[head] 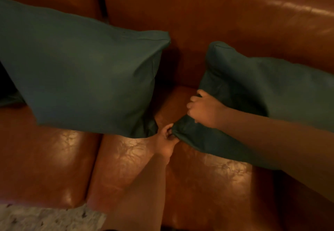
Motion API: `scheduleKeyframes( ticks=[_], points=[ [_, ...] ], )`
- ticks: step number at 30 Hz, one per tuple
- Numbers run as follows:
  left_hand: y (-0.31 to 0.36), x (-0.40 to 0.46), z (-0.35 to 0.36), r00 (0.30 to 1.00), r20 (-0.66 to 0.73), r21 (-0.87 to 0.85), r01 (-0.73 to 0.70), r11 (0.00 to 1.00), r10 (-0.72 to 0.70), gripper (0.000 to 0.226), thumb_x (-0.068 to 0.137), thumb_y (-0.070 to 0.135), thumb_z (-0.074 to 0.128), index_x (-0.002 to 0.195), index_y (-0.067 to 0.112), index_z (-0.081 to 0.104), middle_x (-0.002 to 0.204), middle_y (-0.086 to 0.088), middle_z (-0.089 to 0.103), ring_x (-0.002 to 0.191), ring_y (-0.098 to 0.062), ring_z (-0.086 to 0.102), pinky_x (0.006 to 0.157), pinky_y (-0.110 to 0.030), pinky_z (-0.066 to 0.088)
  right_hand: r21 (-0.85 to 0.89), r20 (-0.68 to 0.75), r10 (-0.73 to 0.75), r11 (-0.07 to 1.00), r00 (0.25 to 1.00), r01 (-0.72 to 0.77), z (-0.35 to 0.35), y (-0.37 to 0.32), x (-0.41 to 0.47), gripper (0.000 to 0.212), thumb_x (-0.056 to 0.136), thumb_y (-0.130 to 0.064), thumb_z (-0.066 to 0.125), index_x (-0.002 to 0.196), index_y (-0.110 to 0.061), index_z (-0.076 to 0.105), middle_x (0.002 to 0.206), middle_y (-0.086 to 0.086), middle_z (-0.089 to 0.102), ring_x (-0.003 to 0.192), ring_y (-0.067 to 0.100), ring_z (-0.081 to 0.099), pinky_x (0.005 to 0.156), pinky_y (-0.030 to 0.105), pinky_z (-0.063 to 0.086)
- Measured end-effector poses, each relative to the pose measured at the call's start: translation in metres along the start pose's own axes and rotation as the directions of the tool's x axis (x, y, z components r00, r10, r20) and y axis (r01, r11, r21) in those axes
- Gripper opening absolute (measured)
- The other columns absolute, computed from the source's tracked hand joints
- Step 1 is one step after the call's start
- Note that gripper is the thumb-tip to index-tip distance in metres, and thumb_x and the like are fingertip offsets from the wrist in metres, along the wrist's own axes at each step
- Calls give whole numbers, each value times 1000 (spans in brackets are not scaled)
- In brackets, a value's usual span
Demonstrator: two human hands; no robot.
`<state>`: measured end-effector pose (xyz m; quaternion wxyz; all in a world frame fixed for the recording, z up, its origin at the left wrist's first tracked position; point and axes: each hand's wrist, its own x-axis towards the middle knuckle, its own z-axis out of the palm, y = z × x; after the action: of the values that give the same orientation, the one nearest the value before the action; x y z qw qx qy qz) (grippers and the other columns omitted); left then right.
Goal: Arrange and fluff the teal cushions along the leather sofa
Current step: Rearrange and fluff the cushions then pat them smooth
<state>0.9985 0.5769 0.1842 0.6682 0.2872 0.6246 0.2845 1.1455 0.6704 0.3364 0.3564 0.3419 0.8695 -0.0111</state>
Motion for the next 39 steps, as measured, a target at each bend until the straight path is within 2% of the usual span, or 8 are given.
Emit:
scheduleKeyframes(
  ticks=[5, 9, 14, 17, 19, 23, 32, 39],
  points=[
    [3, 10, 5, 995, -18, 51, -101, 994, 102, 39, 74, -23, 59, 107, -4, 52, 92, -5, 58, 75, 7, 60, 74, -14, 48, -5, -191, -20, 1000, 981, 19, 16, 9, 3, 24, 77, -40, 72, 97, -27, 67, 101, -3, 66, 104, 20, 58, 103, 43, 36],
    [7, 6, 5, 989, 55, 102, -142, 985, 137, 47, 72, -25, 59, 108, 2, 47, 96, -3, 55, 78, 13, 59, 74, -10, 47, 93, 149, 66, 992, 987, -80, 10, 25, 0, 74, 81, -69, 48, 137, -20, 44, 137, 0, 47, 135, 23, 31, 114, 55, 4],
    [9, 6, 5, 972, 6, 265, -229, 937, 236, 32, 74, -17, 53, 87, 11, 56, 78, 7, 58, 72, 10, 57, 69, -7, 40, 41, 196, -6, 999, 981, -2, 4, 34, 0, 35, 91, -47, 52, 117, -24, 60, 121, -6, 55, 126, 22, 38, 115, 58, 4],
    [5, -1, 9, 961, -68, 298, -237, 925, 268, 29, 74, -10, 56, 79, 18, 56, 74, 12, 56, 70, 3, 55, 66, -8, 38, -10, -98, -108, 994, 989, 108, 12, 36, 1, 12, 83, -39, 68, 90, -29, 69, 95, -9, 64, 102, 18, 55, 111, 62, 21],
    [2, -9, 7, 970, -98, 281, -188, 941, 223, 31, 77, -13, 58, 83, 18, 56, 75, 15, 56, 70, 8, 57, 65, -6, 40, 146, -287, -116, 976, 951, 163, 18, 46, 0, 12, 72, -37, 78, 71, -30, 69, 76, -11, 63, 84, 16, 61, 107, 59, 28],
    [-15, -9, 4, 995, -70, 210, -62, 976, 78, 32, 76, -2, 58, 81, 28, 52, 76, 10, 58, 65, 7, 55, 75, -25, 45, 571, -328, 5, 797, 945, 194, 13, 56, -6, 20, 82, -44, 55, 79, -29, 68, 85, -13, 61, 98, 10, 55, 113, 36, 6],
    [-12, -21, 1, 978, -78, -34, 191, 981, -193, 38, 85, -15, 50, 95, 22, 55, 102, -6, 62, 104, -26, 59, 78, -29, 53, 288, -176, -77, 949, 981, 126, 0, 34, 15, 25, 95, -41, 46, 103, -29, 67, 111, -11, 61, 114, 16, 47, 113, 44, 18],
    [-6, -34, -6, 982, -10, -181, 181, 967, -186, 35, 95, 3, 46, 124, 19, 56, 121, -1, 62, 112, -17, 59, 93, -36, 50, 430, -276, -74, 882, 958, 192, -41, 26, -3, 34, 90, -6, 48, 119, -18, 61, 122, 5, 58, 111, 27, 56, 91, 41, 48]
  ],
)
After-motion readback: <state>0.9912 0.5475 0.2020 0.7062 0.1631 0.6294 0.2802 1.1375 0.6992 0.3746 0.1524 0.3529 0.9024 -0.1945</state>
